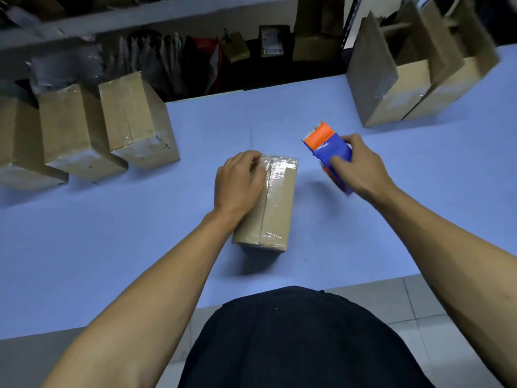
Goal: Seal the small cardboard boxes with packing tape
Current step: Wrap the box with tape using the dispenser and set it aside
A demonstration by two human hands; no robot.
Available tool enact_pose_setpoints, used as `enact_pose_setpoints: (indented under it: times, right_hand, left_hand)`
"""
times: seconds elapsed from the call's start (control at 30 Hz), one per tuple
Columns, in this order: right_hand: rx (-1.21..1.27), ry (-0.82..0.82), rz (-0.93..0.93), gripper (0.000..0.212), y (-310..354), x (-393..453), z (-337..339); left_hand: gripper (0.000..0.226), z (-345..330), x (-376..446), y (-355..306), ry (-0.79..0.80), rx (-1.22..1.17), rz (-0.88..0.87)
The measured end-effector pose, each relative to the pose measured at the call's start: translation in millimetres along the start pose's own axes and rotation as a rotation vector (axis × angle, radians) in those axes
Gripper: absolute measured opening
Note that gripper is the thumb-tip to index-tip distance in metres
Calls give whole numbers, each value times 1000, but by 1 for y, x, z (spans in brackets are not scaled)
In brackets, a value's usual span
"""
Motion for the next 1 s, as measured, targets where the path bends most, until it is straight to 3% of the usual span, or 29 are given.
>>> enact_pose_setpoints:
  times: [0.13, 0.23, 0.3, 0.37, 0.47, 0.8, 0.93, 1.0]
  right_hand:
    - [-216, -47, 233, 61, 49, -13, 11]
    - [-296, -87, 335, 52, 74, -23, 13]
    - [-283, -104, 383, 51, 84, -30, 15]
    - [-274, -102, 433, 50, 90, -35, 17]
    - [-247, -49, 472, 51, 93, -41, 20]
    - [-354, -44, 655, 49, 106, -50, 11]
    - [-431, -12, 584, 41, 74, -35, 14]
    - [-468, -15, 542, 40, 56, -27, 16]
  left_hand:
    - [23, 14, 32, -9, -40, -118, 92]
    - [30, 14, 52, -12, -20, -501, 371]
    - [35, 9, 55, -18, 101, -771, 542]
    - [31, 9, 56, -23, 198, -881, 572]
    - [18, 14, 56, -23, 185, -1022, 578]
    - [19, 41, 65, -11, 81, -561, 301]
    - [22, 37, 42, 29, -69, -574, 406]
    - [22, 25, 30, 43, -40, -561, 450]
Point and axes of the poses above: each hand's wrist, its own x-axis towards the middle knuckle, its own z-axis out of the back of the hand, y = z × x, the point moved 8 cm from there along x, towards the middle knuckle, and after that the axes turned 14 degrees about -z, right-handed, at the moved point
